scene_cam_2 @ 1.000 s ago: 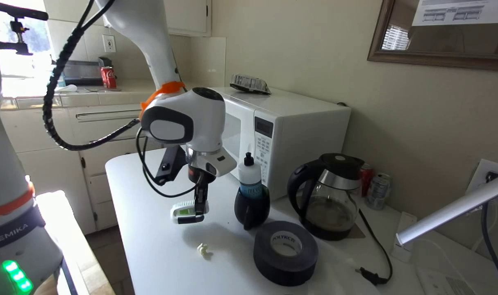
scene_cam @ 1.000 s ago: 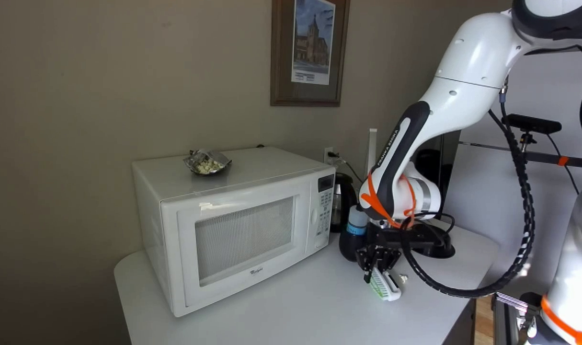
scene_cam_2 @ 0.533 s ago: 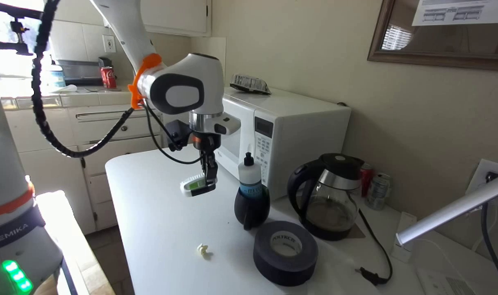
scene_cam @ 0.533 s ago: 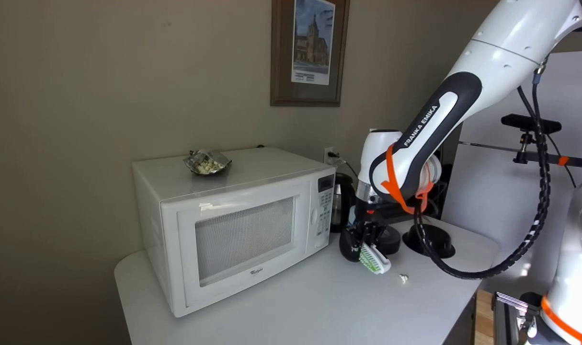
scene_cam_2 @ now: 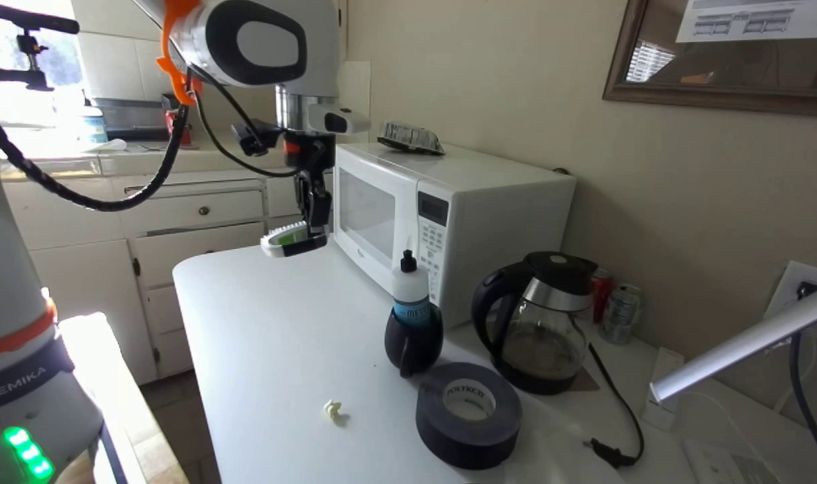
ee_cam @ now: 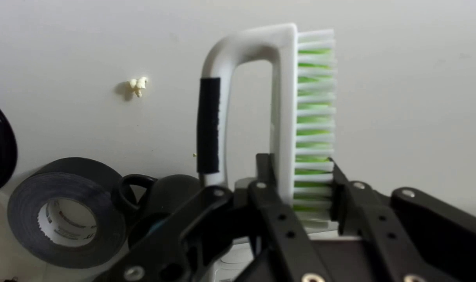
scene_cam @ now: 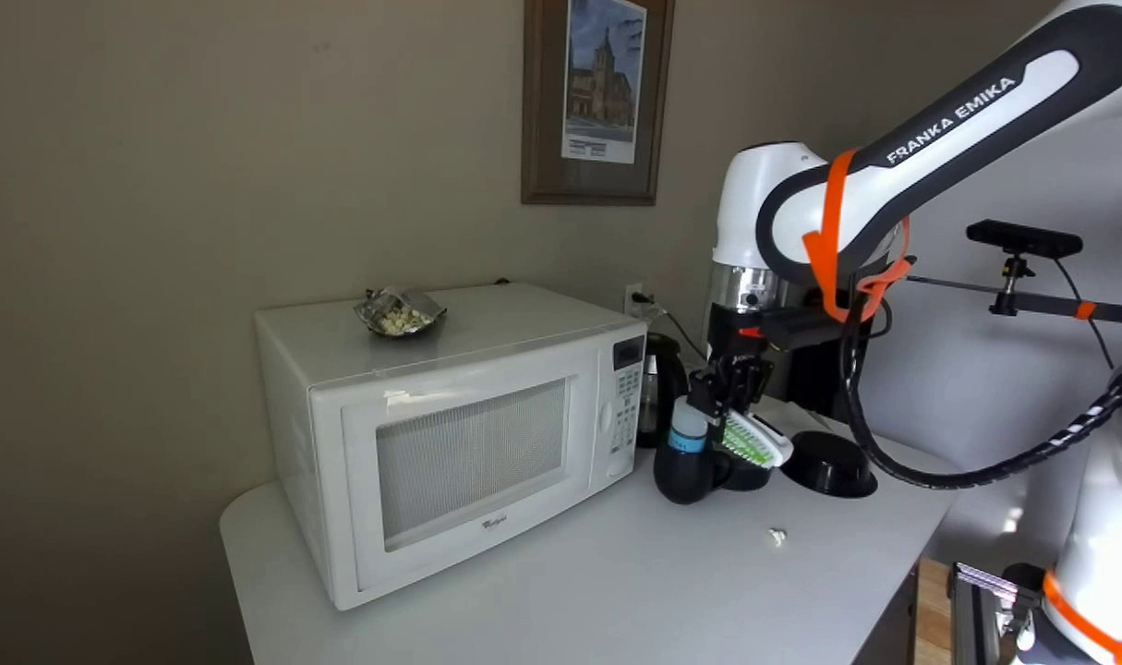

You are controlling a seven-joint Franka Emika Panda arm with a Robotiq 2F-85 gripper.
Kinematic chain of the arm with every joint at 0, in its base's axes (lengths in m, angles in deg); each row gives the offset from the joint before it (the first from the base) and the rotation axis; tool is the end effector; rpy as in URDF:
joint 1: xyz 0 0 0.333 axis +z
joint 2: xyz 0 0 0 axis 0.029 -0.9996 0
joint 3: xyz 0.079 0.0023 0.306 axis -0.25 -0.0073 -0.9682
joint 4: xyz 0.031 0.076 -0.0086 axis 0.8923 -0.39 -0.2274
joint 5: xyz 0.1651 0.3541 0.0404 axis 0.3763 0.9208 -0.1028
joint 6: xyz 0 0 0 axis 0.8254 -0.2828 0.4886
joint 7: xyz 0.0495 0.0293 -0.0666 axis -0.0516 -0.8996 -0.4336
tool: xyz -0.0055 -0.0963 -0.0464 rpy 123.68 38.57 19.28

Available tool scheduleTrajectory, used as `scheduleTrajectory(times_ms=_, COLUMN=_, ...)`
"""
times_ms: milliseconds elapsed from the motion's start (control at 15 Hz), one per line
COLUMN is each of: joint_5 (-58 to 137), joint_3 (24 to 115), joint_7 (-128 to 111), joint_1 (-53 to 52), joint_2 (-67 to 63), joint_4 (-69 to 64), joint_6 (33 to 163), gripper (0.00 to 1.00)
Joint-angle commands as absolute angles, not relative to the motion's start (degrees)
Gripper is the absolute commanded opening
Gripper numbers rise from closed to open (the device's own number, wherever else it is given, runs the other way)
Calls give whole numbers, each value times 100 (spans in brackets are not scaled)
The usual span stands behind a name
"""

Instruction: Put the brush on top of the microwave.

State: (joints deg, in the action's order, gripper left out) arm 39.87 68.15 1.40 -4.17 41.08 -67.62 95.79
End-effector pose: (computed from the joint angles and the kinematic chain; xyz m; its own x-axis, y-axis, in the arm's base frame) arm 0.3655 -0.0332 0.3581 0.9513 -0.3072 0.0272 -0.3075 -0.9515 0.0087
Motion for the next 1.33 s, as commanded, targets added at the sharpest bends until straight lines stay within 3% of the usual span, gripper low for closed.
scheduleTrajectory(times_ms=0, joint_5=4065, joint_3=6669, joint_7=78, joint_1=-555, joint_2=4241, joint_4=-6800, joint_6=9536, gripper=33)
scheduleTrajectory(times_ms=67, joint_5=4065, joint_3=6665, joint_7=76, joint_1=-565, joint_2=4307, joint_4=-6832, joint_6=9532, gripper=8)
scheduleTrajectory(times_ms=600, joint_5=5415, joint_3=6700, joint_7=271, joint_1=-326, joint_2=4516, joint_4=-6230, joint_6=10684, gripper=8)
scheduleTrajectory(times_ms=1267, joint_5=5903, joint_3=6590, joint_7=1089, joint_1=-438, joint_2=2949, joint_4=-4349, joint_6=12040, gripper=8)
